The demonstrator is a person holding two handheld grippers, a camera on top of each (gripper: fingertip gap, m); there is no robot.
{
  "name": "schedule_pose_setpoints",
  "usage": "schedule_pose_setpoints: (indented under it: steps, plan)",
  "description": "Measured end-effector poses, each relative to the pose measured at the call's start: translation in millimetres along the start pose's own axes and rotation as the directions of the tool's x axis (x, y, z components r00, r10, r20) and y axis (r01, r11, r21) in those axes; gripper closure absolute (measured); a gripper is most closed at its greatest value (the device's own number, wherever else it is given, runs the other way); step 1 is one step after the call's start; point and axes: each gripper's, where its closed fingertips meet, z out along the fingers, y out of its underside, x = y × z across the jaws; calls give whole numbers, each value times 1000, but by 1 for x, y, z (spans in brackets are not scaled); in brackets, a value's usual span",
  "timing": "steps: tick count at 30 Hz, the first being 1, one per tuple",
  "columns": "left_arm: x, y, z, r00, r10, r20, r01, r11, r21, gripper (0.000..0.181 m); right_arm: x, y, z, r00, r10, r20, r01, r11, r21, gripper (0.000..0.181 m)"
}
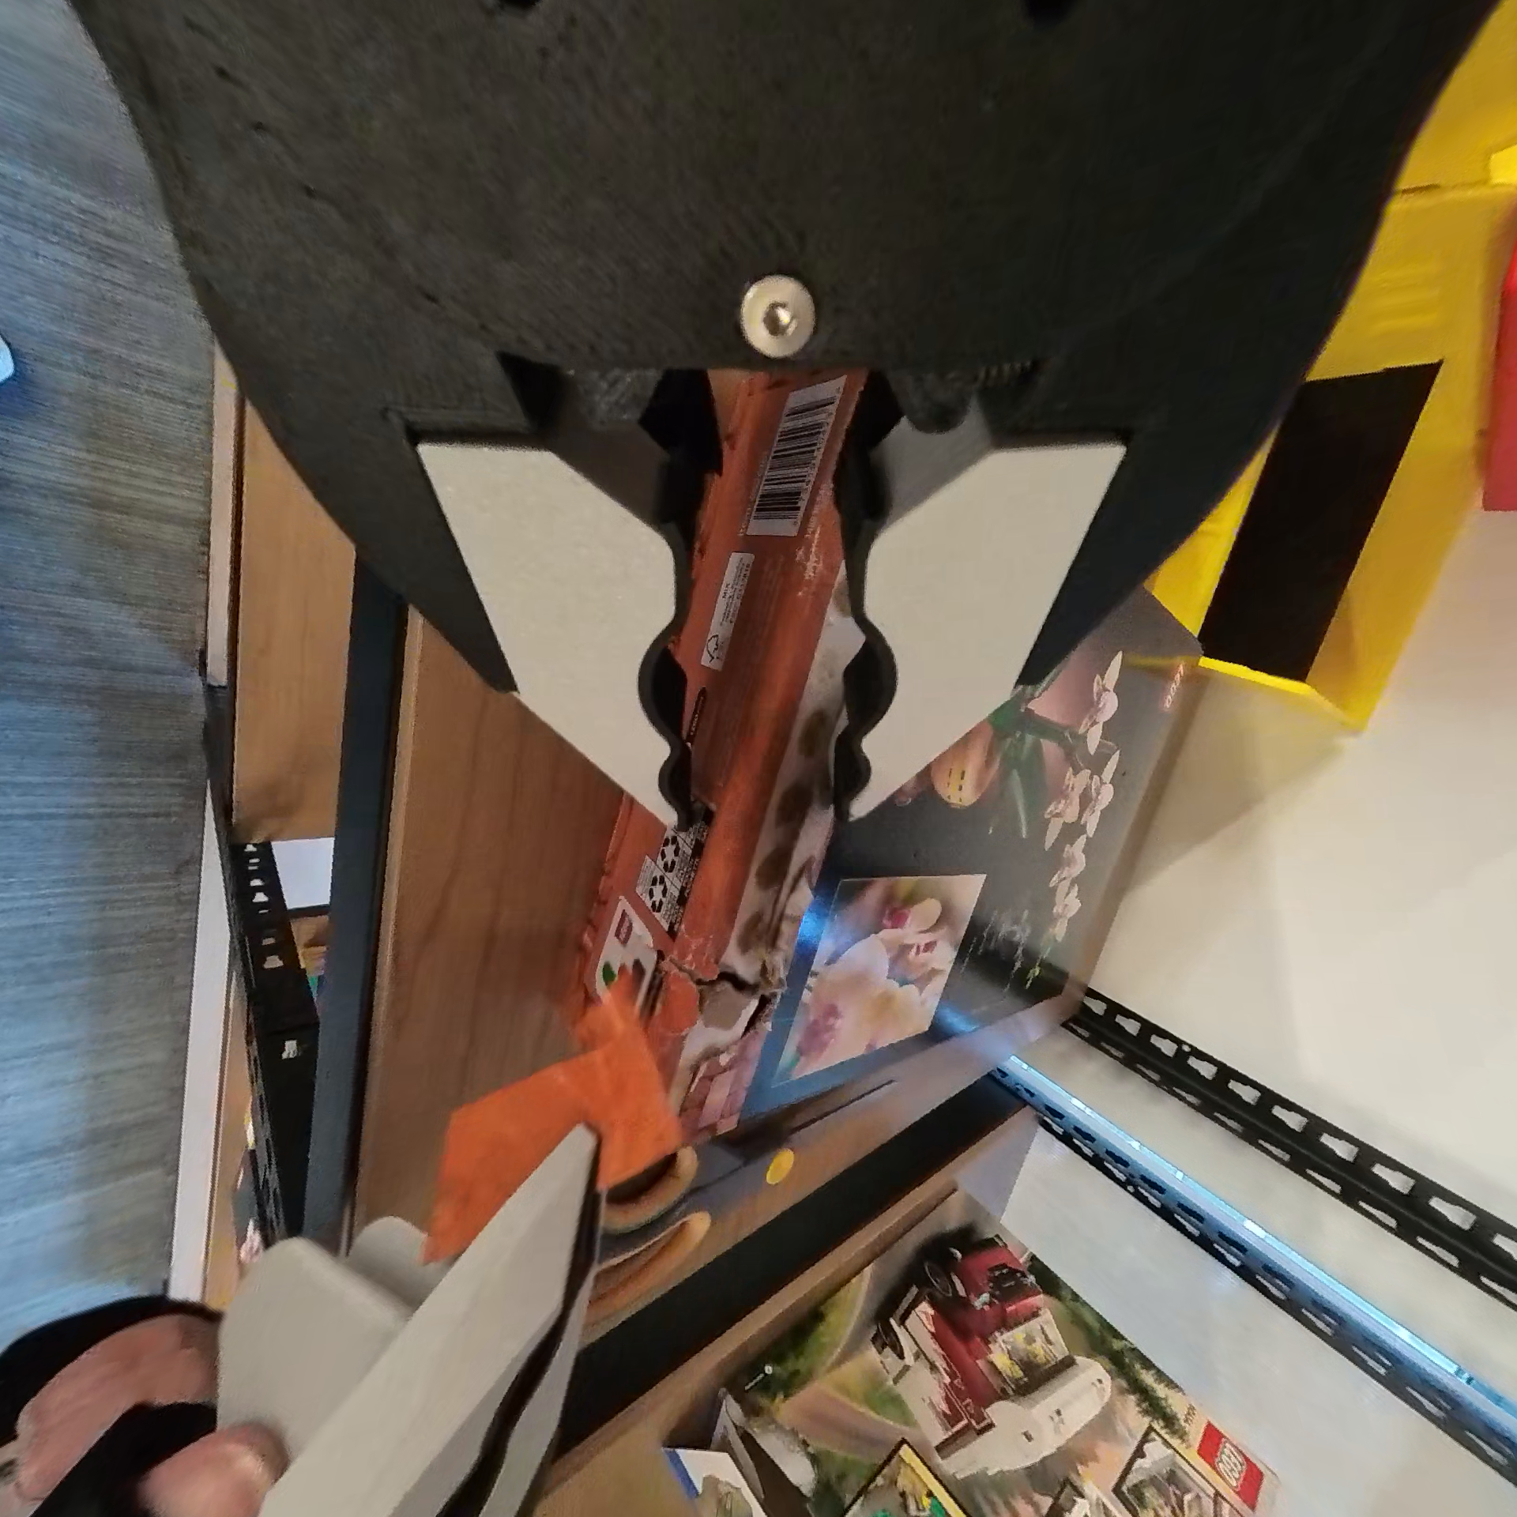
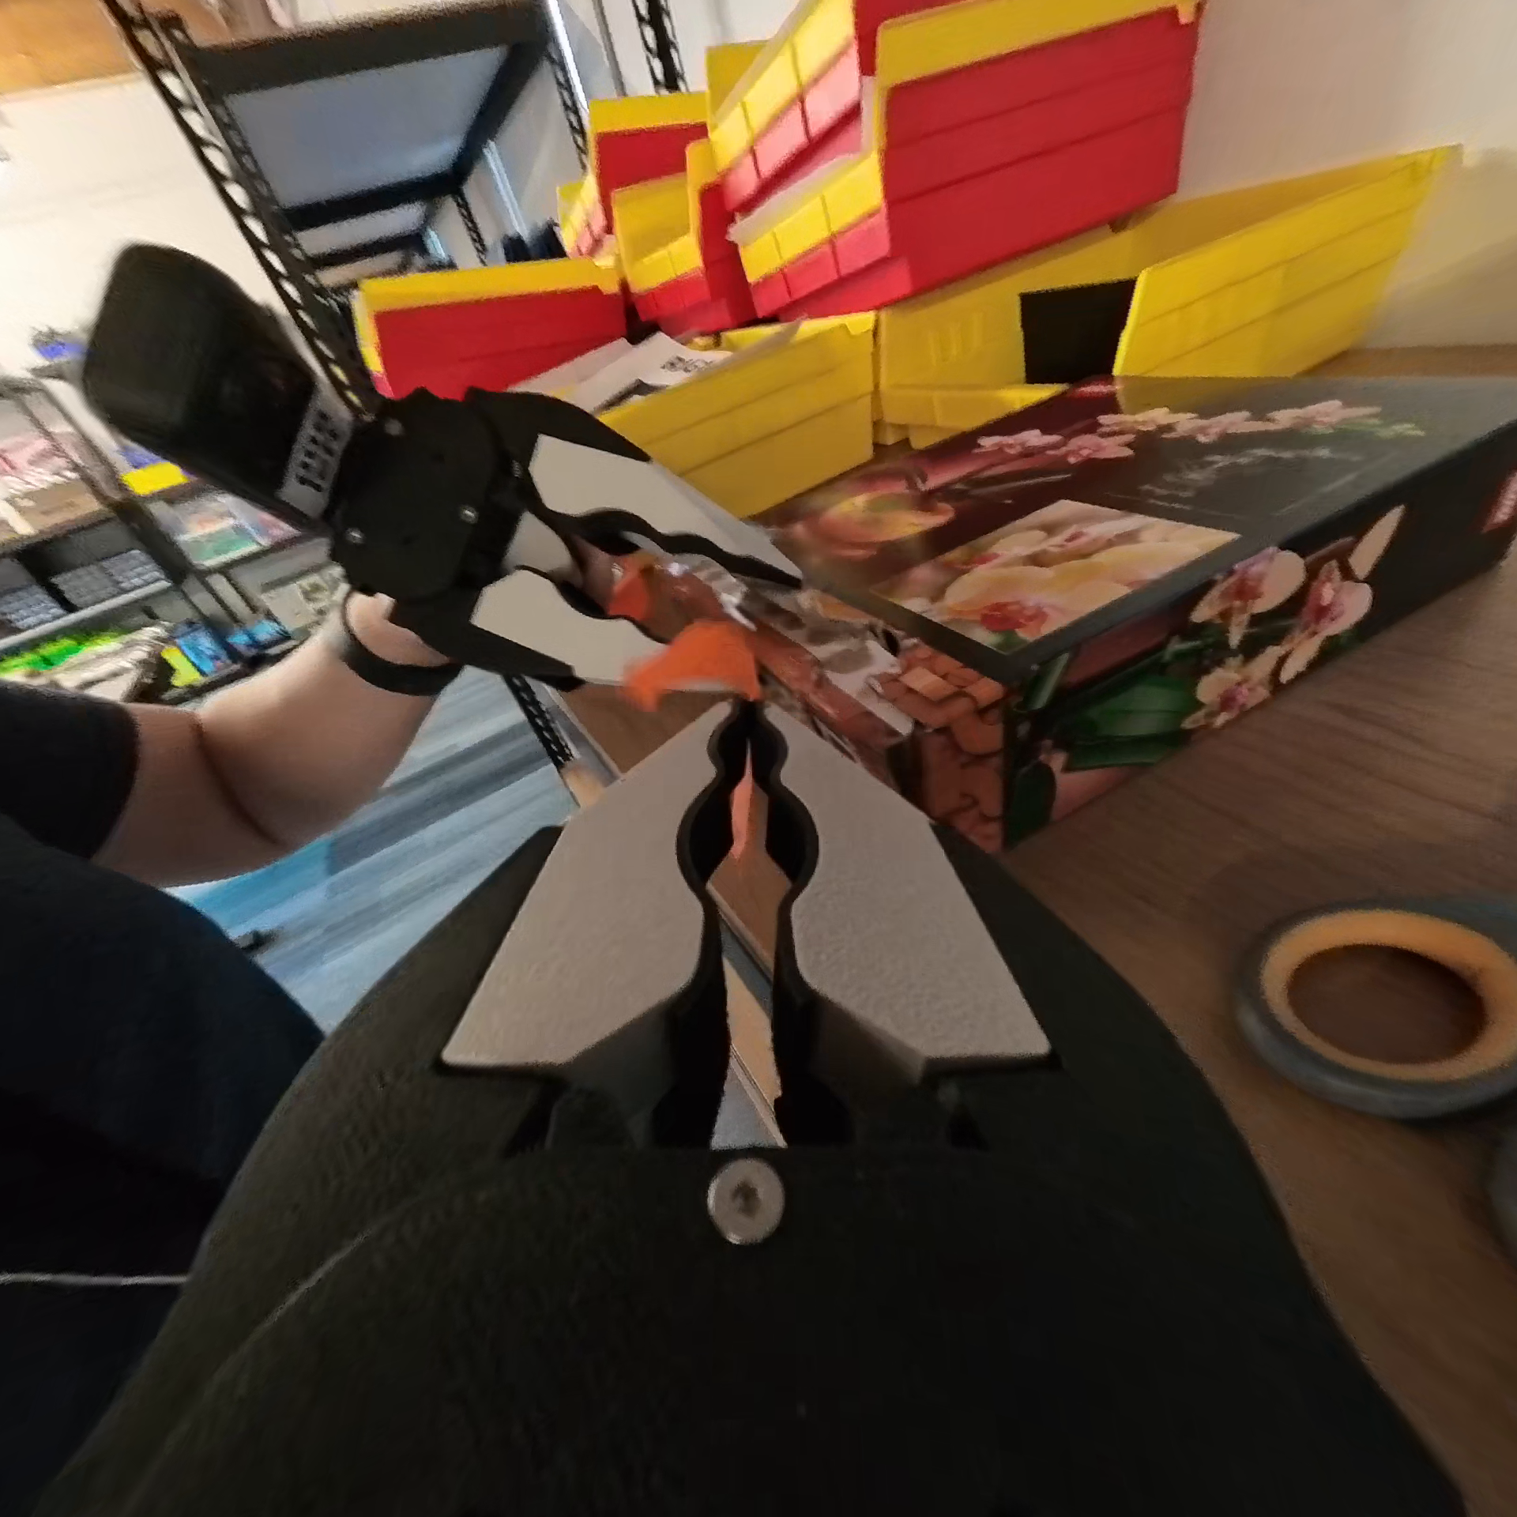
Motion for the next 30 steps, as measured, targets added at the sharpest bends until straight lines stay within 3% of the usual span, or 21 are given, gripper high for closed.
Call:
schedule_pose_setpoints:
  steps: [7,11,15,20,24,27,30]
  plan:
    - [2,-1,0,999,42,21,-42,999,-2,155,-5,-17,-5,1000,8,14,-9,999,38,181]
    - [2,-2,1,992,93,88,-94,996,11,157,6,-37,6,999,-3,-41,5,999,34,181]
    - [0,-2,2,990,93,105,-95,995,13,156,33,-54,28,985,-91,-148,80,993,-83,181]
    - [0,-1,2,993,76,87,-77,997,5,156,90,-109,53,948,-196,-252,167,977,-133,181]
    - [0,-1,2,994,71,83,-71,997,1,156,135,-139,91,935,-280,-218,239,951,-198,181]
    - [-1,-1,2,995,63,78,-62,998,-4,156,166,-142,130,948,-272,-167,223,938,-264,181]
    - [-1,-1,2,996,51,71,-51,999,-8,156,202,-123,165,955,-260,-143,183,895,-406,181]
